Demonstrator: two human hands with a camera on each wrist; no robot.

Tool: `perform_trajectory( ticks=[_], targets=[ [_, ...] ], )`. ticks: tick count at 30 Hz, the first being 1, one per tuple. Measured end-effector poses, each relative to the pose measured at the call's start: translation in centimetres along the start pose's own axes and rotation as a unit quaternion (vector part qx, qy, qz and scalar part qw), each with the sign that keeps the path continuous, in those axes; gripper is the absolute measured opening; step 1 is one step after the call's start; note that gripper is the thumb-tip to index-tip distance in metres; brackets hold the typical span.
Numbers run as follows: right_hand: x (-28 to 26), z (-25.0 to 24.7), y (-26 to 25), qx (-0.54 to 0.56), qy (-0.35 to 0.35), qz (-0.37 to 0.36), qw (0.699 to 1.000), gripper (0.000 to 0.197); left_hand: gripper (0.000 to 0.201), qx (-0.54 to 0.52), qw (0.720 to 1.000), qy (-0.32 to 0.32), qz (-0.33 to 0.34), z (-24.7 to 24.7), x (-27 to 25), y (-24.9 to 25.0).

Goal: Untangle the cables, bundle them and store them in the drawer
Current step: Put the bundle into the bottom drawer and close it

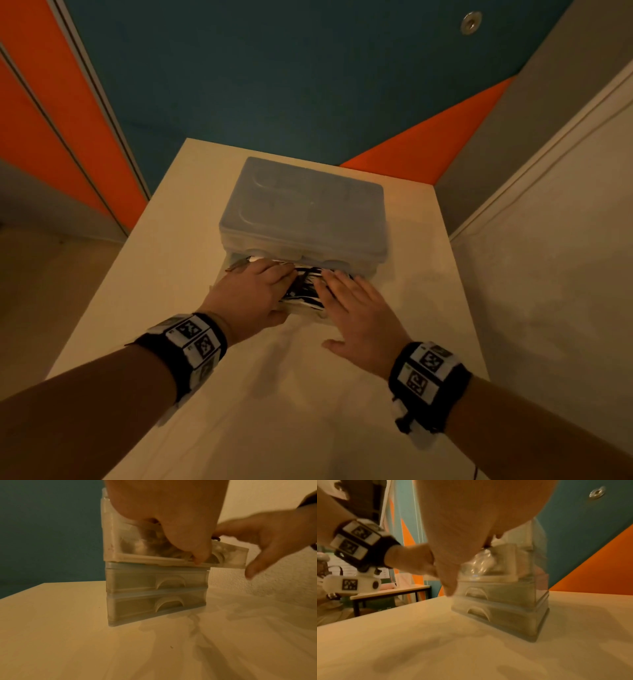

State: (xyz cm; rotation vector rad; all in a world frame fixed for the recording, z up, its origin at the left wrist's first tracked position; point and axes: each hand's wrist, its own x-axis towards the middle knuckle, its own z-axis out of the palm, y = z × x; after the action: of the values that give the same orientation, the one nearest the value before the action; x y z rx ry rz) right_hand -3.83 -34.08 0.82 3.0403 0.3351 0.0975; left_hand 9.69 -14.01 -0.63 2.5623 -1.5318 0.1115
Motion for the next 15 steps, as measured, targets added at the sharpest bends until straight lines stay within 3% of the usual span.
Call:
perform_trajectory(
  ticks=[2, 6, 10, 15],
  targets=[
    [0.4, 0.6, -0.2, -0.029, -0.025, 0.027, 0.999, 0.095, 0.078, -0.002, 1.0, -0.006, 0.001, 0.0, 0.0, -0.2],
    [1.1, 1.3, 0.0, -0.024, 0.039, 0.029, 0.999, 0.049, 0.085, -0.001, 1.0, 0.006, 0.016, 0.0, -0.1, 0.1],
    [1.5, 1.0, 0.2, -0.015, 0.03, 0.038, 0.999, 0.052, 0.061, 0.001, 0.999, 0.01, 0.047, 0.2, -0.1, -0.2],
    [1.6, 1.1, 0.7, -0.016, 0.008, 0.021, 1.0, 0.056, 0.056, 0.008, 0.998, -0.013, 0.055, 0.7, 0.1, -0.4]
  ],
)
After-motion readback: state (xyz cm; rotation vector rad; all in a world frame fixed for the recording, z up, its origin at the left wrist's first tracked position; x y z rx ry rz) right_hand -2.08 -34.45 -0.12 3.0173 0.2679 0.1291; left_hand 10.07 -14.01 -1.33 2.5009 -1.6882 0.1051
